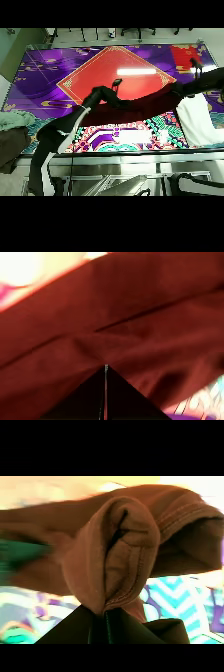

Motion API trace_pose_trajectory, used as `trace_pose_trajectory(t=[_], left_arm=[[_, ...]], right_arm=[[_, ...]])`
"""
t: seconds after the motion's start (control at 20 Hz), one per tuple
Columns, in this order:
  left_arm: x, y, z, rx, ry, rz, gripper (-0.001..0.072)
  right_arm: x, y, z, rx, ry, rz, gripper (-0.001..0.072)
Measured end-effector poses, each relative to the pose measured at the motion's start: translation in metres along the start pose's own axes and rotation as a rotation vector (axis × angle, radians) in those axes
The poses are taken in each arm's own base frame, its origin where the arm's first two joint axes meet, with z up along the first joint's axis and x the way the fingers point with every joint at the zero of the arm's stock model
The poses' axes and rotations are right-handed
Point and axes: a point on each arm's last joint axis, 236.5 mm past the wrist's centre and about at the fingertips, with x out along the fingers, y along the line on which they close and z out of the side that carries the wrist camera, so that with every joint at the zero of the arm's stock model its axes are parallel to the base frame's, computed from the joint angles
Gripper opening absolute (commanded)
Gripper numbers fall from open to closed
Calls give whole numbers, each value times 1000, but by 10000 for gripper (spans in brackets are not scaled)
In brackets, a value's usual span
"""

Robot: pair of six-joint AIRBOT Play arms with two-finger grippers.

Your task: Fold the shirts.

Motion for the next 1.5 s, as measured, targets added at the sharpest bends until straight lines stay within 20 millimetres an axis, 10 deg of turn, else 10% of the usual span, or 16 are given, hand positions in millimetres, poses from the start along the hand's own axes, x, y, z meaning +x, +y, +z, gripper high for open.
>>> trace_pose_trajectory(t=[0.25, 0.5, 0.75, 1.05, 1.1, 1.15, 1.2, 1.35, 1.5], left_arm=[[30, -35, -7, 20, 16, -31, 13], [-6, -52, 10, 27, 19, -58, 13], [-154, -30, 55, 21, -107, -52, 13], [-409, 26, 73, -35, -478, 54, 13], [-446, 33, 67, -48, -542, 82, 13], [-479, 38, 58, -57, -601, 109, 13], [-509, 41, 48, -65, -656, 138, 14], [-557, 41, 19, -71, -749, 199, 14], [-571, 38, -5, -66, -797, 232, 13]], right_arm=[[-28, 41, -2, -72, -27, 58, 23], [-32, 51, -12, -94, 7, 74, 22], [-21, 87, -20, -111, 38, 129, 23], [70, 225, -31, -224, -14, 275, 26], [97, 252, -40, -243, -21, 299, 167], [132, 281, -54, -258, -30, 324, 565], [168, 306, -73, -275, -36, 338, 650], [247, 337, -125, -329, -20, 331, 647], [264, 322, -125, -345, 7, 292, 648]])
